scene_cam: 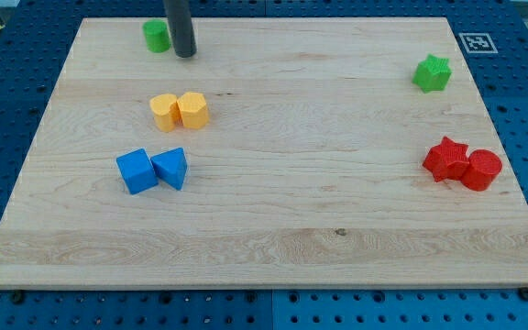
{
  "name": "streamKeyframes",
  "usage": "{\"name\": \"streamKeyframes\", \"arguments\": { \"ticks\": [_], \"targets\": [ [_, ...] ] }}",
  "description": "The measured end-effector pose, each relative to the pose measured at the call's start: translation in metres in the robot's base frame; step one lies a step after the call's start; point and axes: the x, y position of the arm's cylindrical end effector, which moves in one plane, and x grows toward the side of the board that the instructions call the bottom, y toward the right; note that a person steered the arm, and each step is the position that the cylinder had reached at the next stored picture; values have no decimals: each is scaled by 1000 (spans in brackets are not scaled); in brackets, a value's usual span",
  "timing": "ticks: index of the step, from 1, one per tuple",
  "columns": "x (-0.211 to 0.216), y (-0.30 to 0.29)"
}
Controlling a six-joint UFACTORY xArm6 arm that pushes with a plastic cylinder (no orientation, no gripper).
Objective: Separate the red blocks
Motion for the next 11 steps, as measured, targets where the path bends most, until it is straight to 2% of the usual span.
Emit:
{"name": "streamKeyframes", "arguments": {
  "ticks": [3, 5, 6, 8, 9, 11],
  "targets": [
    [2, 24],
    [30, 157],
    [93, 187],
    [219, 191],
    [270, 217],
    [214, 315]
  ]
}}
